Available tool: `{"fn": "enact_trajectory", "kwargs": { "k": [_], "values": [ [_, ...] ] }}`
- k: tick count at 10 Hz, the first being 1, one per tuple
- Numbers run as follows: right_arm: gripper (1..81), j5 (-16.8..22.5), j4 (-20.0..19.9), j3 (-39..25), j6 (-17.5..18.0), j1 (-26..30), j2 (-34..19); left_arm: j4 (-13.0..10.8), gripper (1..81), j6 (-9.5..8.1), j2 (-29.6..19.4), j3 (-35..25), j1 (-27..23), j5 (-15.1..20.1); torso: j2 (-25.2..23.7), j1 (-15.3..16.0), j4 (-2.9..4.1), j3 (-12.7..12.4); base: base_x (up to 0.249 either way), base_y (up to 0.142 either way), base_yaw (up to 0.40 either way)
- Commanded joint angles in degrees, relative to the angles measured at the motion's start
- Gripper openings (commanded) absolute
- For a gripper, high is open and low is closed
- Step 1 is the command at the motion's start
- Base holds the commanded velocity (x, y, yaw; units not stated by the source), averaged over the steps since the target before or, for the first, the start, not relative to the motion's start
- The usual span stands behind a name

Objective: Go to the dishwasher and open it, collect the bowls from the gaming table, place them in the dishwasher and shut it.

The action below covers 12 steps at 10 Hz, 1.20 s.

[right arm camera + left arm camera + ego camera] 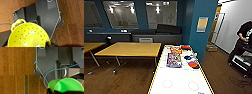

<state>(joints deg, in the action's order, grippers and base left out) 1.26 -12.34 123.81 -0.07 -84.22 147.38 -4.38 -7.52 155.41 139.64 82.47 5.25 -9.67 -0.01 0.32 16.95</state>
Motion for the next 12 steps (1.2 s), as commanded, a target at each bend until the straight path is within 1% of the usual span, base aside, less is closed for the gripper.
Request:
{"fn": "enact_trajectory", "kwargs": {
  "k": [1, 4, 5, 7, 9, 10, 11, 12],
  "values": [
    [1.0, 3.3, 0.6, -0.4, -0.3, 2.8, -1.6, -0.5, 1.0, 0.23, -1.2, 0.1, -2.9, 3.4, 0.0, 0.0, 0.00, 0.0, -0.094, 0.000, 0.000],
    [1.0, 3.3, 0.7, -0.3, -0.3, 2.7, -1.1, -0.5, 1.0, 0.23, -0.5, 1.6, -2.4, 3.3, 0.0, 0.0, 0.00, 0.0, -0.095, 0.000, 0.000],
    [1.0, 3.2, 0.7, -0.3, -0.3, 2.7, -1.0, -0.5, 1.0, 0.23, -0.1, 2.8, -2.3, 3.3, 0.0, 0.0, 0.00, -1.7, -0.096, 0.000, 0.000],
    [1.0, 3.2, 0.7, -0.3, -0.3, 2.7, -0.9, -0.7, 1.0, 0.23, 1.2, 5.2, -2.2, 2.6, -0.1, 0.0, 0.00, -2.8, -0.095, 0.000, 0.000],
    [1.0, 3.2, 0.6, -0.3, -0.3, 2.7, -0.8, -1.0, 1.0, 0.23, 1.4, 5.3, -2.1, 2.5, -0.1, 0.0, 0.00, -4.6, -0.095, 0.000, 0.000],
    [1.0, 3.2, 0.6, -0.3, -0.3, 2.7, -0.8, -1.1, 1.0, 0.23, 1.4, 5.3, -2.2, 2.6, -0.1, 0.0, 0.00, -5.9, -0.096, 0.000, 0.000],
    [1.0, 3.2, 0.6, -0.3, -0.3, 2.7, -0.8, -1.2, 1.0, 0.23, 1.4, 5.3, -2.2, 2.6, -0.1, 0.0, 0.00, -6.1, -0.095, 0.000, 0.000],
    [1.0, 3.2, 0.6, -0.2, -0.3, 2.7, -0.7, -1.2, 1.0, 0.23, 1.4, 5.3, -2.2, 2.6, -0.1, 0.0, 0.00, -5.2, -0.083, 0.000, 0.000]
  ]
}}
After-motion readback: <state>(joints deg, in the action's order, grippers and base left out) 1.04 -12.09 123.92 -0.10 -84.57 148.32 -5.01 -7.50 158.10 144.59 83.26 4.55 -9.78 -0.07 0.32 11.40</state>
